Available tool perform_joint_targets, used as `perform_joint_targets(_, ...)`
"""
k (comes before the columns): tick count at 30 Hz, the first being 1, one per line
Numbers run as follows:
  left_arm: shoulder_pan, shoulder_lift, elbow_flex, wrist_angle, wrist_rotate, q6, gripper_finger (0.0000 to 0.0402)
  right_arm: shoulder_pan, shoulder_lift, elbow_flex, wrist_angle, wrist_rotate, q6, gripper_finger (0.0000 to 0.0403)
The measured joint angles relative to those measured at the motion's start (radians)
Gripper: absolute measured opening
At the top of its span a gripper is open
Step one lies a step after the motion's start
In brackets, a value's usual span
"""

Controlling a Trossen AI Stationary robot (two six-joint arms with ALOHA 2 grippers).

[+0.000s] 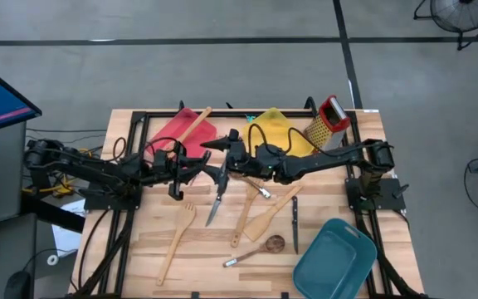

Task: Pick & Place Kitchen Items
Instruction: Put the left black knife into the yellow bin

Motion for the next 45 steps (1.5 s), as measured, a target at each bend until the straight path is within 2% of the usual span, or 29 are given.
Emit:
perform_joint_targets(6, 0.000, 0.008, 0.000, 0.013, 0.002, -0.002, 0.0063, 0.000, 0.006, 0.014, -0.056, -0.005, -0.003, 0.0317)
perform_joint_targets(16, 0.000, 0.008, 0.000, 0.021, 0.002, 0.005, 0.0063, 0.000, 0.007, 0.014, -0.070, -0.006, -0.003, 0.0259)
perform_joint_targets(20, 0.000, 0.008, 0.000, 0.022, 0.002, 0.005, 0.0063, 0.000, 0.007, 0.014, -0.076, -0.006, -0.003, 0.0203)
perform_joint_targets(25, 0.000, 0.008, 0.000, 0.020, 0.012, 0.021, 0.0063, 0.000, 0.007, 0.014, -0.083, -0.014, 0.018, 0.0096)
perform_joint_targets(26, 0.000, 0.008, 0.000, 0.019, 0.021, 0.031, 0.0063, 0.000, 0.007, 0.014, -0.082, -0.016, 0.025, 0.0085)
perform_joint_targets(37, 0.000, 0.008, 0.000, 0.017, 0.004, 0.008, 0.0072, 0.001, 0.007, 0.014, -0.097, -0.017, 0.050, 0.0088)
perform_joint_targets(41, 0.000, 0.007, 0.000, 0.018, -0.016, 0.008, 0.0106, 0.000, -0.017, 0.013, -0.140, 0.002, 0.035, 0.0087)
perform_joint_targets(45, 0.000, 0.007, 0.000, 0.010, -0.011, 0.014, 0.0158, 0.000, -0.075, 0.013, -0.272, 0.069, 0.037, 0.0087)
